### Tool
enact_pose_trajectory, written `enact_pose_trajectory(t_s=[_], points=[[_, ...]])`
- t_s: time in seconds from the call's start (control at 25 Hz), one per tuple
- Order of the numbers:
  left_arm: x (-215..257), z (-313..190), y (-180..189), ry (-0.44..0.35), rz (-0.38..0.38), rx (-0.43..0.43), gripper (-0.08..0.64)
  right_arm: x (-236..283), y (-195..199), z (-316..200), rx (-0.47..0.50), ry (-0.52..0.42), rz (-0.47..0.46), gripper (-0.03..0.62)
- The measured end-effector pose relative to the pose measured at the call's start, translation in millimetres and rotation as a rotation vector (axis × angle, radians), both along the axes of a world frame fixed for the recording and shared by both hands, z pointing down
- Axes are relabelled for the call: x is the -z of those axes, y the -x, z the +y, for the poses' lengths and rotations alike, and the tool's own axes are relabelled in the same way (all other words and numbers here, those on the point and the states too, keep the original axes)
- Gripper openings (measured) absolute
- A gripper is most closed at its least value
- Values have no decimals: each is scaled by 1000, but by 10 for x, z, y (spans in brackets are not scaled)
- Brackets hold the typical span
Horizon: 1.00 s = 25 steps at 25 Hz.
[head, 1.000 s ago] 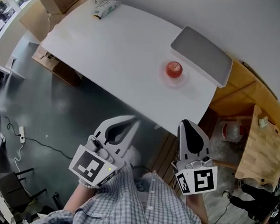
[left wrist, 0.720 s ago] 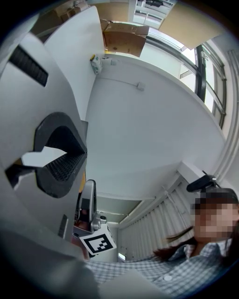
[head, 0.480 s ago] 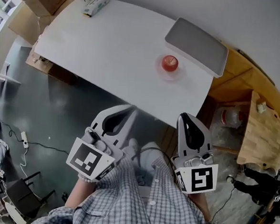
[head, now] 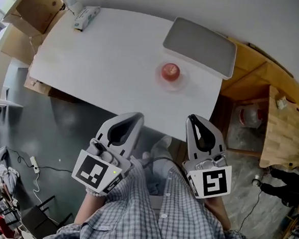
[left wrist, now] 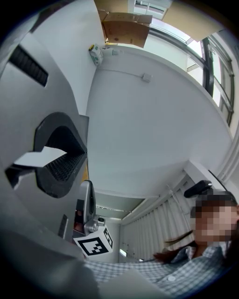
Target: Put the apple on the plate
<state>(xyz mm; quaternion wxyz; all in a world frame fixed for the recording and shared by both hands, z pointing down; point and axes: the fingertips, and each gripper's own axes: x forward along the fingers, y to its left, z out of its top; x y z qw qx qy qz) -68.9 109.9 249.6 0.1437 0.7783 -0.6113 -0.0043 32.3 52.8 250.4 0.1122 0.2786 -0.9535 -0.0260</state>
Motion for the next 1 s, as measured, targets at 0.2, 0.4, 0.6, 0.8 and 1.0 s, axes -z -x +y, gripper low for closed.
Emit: enact_pose_trajectory(t_s=[0.2,0.4,0.6,0.8,1.0], points=[[28,-381,-99,3,4,-64,9,-22,-120,-287,-56,13,-10,28],[7,-750,-241,15,3,-109,9,12,-349,-601,-112,30,-19,28],[5,-1006,-301,9,0,-123,9,-100,-515,-883,-170,108,-73,28],[-69,-1176,-201,30,17,-165,9,-218,-449,-1035,-223,116,-50,28],[-233,-1451,-9,77,18,-254,9,-351,-234,-1242,-305,117,-29,28]])
